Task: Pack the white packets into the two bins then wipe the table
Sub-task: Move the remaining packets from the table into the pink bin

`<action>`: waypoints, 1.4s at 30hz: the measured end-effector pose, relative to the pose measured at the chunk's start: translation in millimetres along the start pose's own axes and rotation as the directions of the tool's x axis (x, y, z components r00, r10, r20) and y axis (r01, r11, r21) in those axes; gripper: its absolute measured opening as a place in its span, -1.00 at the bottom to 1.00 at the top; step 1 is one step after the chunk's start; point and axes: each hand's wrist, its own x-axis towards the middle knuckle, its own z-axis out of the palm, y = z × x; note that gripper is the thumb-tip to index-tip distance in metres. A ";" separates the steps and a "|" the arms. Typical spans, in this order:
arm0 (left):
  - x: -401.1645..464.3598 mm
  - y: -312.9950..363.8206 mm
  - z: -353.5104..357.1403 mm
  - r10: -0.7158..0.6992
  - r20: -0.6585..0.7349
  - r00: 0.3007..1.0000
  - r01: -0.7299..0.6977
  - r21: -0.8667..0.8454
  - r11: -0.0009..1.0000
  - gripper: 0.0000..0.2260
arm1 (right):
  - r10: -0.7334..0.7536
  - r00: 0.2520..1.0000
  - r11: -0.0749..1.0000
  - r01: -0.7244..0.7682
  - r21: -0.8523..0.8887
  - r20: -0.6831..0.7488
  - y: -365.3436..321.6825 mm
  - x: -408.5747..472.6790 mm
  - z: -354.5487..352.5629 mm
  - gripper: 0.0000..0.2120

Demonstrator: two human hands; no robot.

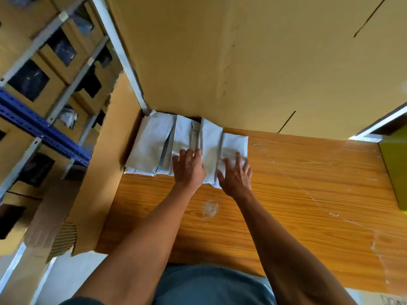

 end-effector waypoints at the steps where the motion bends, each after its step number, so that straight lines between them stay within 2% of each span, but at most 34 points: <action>1: 2.5 -0.2 -1.1 -0.002 0.021 1.000 0.001 0.015 1.000 -0.64 | 0.021 1.000 1.000 -0.021 -0.003 -0.006 2.4 -1.1 -0.5 -0.43; 5: 10.2 2.9 -7.9 -0.060 0.050 0.997 0.056 0.076 0.996 -0.66 | 0.113 0.993 0.993 -0.114 -0.007 -0.039 7.0 -1.0 -4.4 -0.34; 7: 14.8 5.1 -13.1 -0.061 0.001 0.998 0.060 0.095 0.994 -0.64 | 0.132 0.989 0.991 -0.133 0.000 -0.069 7.9 1.4 -5.6 -0.30; 10: 25.4 12.1 -13.1 0.071 -0.035 0.997 -0.068 0.083 0.994 -0.53 | 0.111 0.989 0.994 -0.111 0.008 -0.096 9.8 7.9 -4.7 -0.25; 13: 35.5 26.0 -1.9 0.204 0.078 0.976 -0.207 0.028 0.978 -0.34 | 0.085 0.995 0.996 -0.083 0.038 -0.060 14.0 17.6 -0.3 -0.26; 16: 39.7 38.8 16.2 0.226 0.165 0.960 -0.237 0.045 0.971 -0.27 | 0.096 0.995 0.994 -0.094 0.056 -0.033 23.3 24.7 4.0 -0.32; 20: 40.0 38.7 39.6 0.238 0.248 0.939 -0.277 0.134 0.952 -0.22 | 0.123 0.987 0.992 -0.120 0.036 -0.103 38.7 24.5 5.6 -0.33; 24: 42.9 41.4 38.9 0.331 0.181 0.926 -0.353 0.102 0.930 -0.29 | 0.154 0.966 0.988 -0.154 0.014 -0.209 52.7 27.0 8.0 -0.22; 26: 47.2 45.7 36.6 0.319 0.144 0.937 -0.334 0.100 0.937 -0.27 | 0.145 0.964 0.989 -0.146 0.011 -0.222 56.7 31.4 8.9 -0.17; 29: 52.1 49.9 43.3 0.280 0.185 0.942 -0.300 0.089 0.950 -0.20 | 0.121 0.966 0.992 -0.124 -0.001 -0.228 60.2 38.1 8.1 -0.19; 32: 52.9 54.4 49.6 0.320 0.235 0.918 -0.340 0.048 0.939 -0.19 | 0.204 0.958 0.979 -0.202 0.028 -0.203 64.0 42.2 6.1 -0.26; 35: 53.1 59.0 55.0 0.326 0.158 0.932 -0.337 0.053 0.940 -0.16 | 0.235 0.940 0.971 -0.238 0.018 -0.248 70.1 41.3 7.1 -0.26; 38: 55.4 62.5 63.6 0.295 0.142 0.945 -0.303 0.038 0.952 -0.14 | 0.193 0.935 0.979 -0.202 -0.001 -0.297 78.3 43.3 10.6 -0.25; 42: 53.9 67.8 68.7 0.263 0.134 0.955 -0.270 0.032 0.962 -0.26 | 0.122 0.946 0.992 -0.126 0.008 -0.300 83.1 49.2 14.5 -0.27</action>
